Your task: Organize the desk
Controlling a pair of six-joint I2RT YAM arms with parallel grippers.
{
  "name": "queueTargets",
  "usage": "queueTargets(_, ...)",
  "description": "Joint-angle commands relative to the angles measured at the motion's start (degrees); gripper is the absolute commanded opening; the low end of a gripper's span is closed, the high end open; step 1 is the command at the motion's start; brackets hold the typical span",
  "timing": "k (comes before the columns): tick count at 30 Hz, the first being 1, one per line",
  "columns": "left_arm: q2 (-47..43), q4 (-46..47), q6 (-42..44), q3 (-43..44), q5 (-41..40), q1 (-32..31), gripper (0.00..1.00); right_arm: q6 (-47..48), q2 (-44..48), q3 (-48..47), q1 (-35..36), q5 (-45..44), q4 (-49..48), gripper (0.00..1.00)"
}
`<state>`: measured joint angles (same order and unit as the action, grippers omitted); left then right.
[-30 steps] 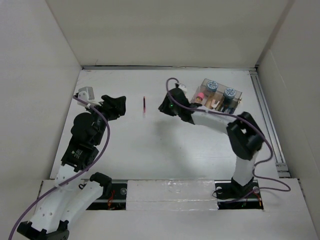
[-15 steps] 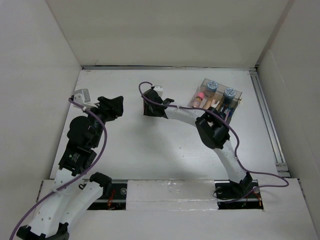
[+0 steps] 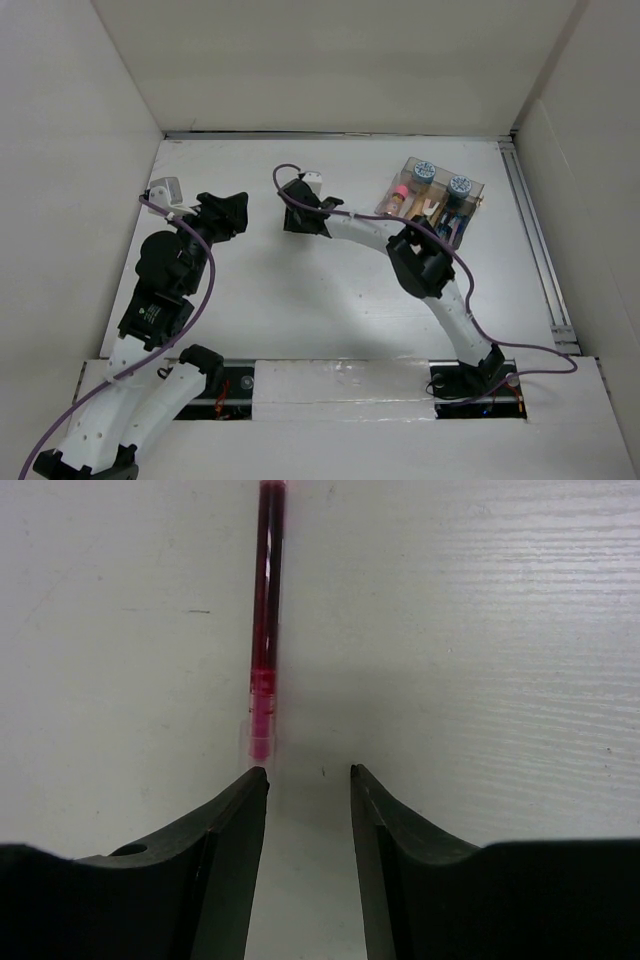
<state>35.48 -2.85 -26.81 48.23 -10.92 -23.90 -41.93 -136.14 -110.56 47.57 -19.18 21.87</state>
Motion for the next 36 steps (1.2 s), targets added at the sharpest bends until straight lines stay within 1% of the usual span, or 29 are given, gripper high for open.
queueTargets(1, -0.68, 2.24, 0.35, -0.33, 0.72, 0.26, 0.60, -0.78, 2.10, 1.49, 0.94, -0.42, -3.23, 0.44)
queueTargets(2, -0.59, 2.32, 0.44, -0.24, 0.72, 0.26, 0.60, -1.22, 2.97, 4.36, 0.94, -0.25, -4.98, 0.44)
queueTargets(3, -0.51, 1.89, 0.44, -0.24, 0.64, 0.26, 0.60, -1.22, 4.98, 5.70, 0.94, -0.07, -8.30, 0.44)
queueTargets(5, -0.42, 1.80, 0.44, -0.15, 0.81, 0.26, 0.60, -1.40, 6.32, 8.07, 0.94, 0.28, -11.05, 0.43)
queueTargets(7, -0.77, 2.06, 0.35, -0.33, 0.72, 0.26, 0.60, -1.40, 6.15, 7.12, 0.94, 0.98, -11.15, 0.44)
queueTargets(9, -0.51, 1.89, 0.44, -0.15, 0.90, 0.26, 0.60, -1.05, 4.75, 3.54, 1.47, 1.42, -8.18, 0.44)
queueTargets(14, -0.94, 1.97, 0.35, -0.24, 0.72, 0.26, 0.60, -0.25, -2.46, -3.77, 2.52, 0.37, -1.93, 0.44)
queueTargets(15, -0.94, 1.97, 0.35, -0.24, 0.72, 0.26, 0.60, -0.25, -3.16, -4.39, 2.53, -0.06, -0.79, 0.43)
queueTargets(16, -1.03, 1.97, 0.44, -0.15, 0.72, 0.26, 0.60, -1.04, -3.69, -5.27, 2.53, -0.24, 0.27, 0.40)
queueTargets(19, -1.12, 1.97, 0.44, -0.15, 0.72, 0.26, 0.60, -0.69, -2.99, -4.40, 2.53, -1.12, -0.52, 0.40)
queueTargets(21, -1.21, 1.89, 0.44, -0.15, 0.72, 0.26, 0.60, -0.87, -3.26, -5.63, 2.53, -2.35, 2.29, 0.36)
queueTargets(26, -1.30, 1.80, 0.44, -0.24, 0.63, 0.26, 0.60, -0.87, -2.38, -4.75, 2.53, -2.26, 4.84, 0.29)
queueTargets(28, -1.73, 1.89, 0.44, -0.15, 0.63, 0.26, 0.60, -0.26, -3.08, -6.68, 2.53, -2.79, 8.09, 0.27)
queueTargets(31, -1.91, 1.80, 0.44, -0.15, 0.46, 0.26, 0.60, 1.58, -4.22, -9.22, 3.05, -4.72, 13.01, 0.27)
queueTargets(33, -2.17, 1.97, 0.44, -0.15, 0.37, 0.26, 0.60, 1.94, -4.23, -9.23, 3.05, -5.86, 14.24, 0.26)
queueTargets(34, -2.17, 1.89, 0.44, -0.33, 0.28, 0.26, 0.60, 1.94, -3.96, -8.62, 3.05, -6.13, 14.52, 0.20)
queueTargets(36, -2.17, 1.89, 0.44, -0.33, 0.37, 0.26, 0.60, 1.68, -3.00, -6.96, 3.05, -7.01, 14.43, 0.15)
